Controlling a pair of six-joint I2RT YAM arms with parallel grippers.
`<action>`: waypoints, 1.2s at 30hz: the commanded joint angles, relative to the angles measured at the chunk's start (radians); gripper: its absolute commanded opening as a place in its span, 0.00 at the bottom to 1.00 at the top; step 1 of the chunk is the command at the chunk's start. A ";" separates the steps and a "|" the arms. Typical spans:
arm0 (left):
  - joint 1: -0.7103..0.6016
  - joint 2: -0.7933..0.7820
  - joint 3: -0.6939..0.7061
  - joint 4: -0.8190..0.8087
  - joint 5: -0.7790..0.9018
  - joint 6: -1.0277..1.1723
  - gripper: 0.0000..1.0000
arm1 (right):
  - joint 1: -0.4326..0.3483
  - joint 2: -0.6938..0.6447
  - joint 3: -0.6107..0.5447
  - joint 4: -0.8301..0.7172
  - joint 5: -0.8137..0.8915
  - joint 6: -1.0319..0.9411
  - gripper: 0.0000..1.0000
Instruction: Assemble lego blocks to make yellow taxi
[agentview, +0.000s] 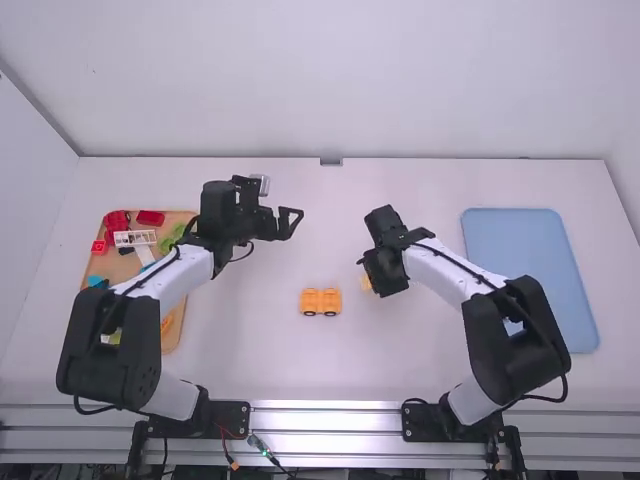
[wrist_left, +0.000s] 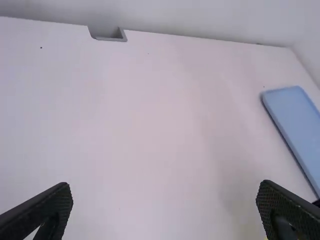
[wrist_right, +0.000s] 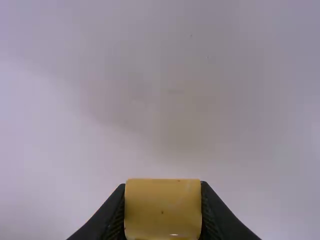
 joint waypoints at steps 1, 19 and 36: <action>0.003 0.005 0.004 -0.001 -0.003 -0.014 0.99 | -0.017 -0.006 -0.060 0.057 -0.030 0.129 0.00; 0.003 0.005 0.004 0.000 -0.003 -0.033 0.99 | -0.034 -0.006 -0.211 0.232 -0.132 0.204 0.00; 0.003 0.005 0.002 -0.007 -0.003 -0.048 0.99 | -0.013 -0.006 -0.215 0.193 -0.121 0.298 0.17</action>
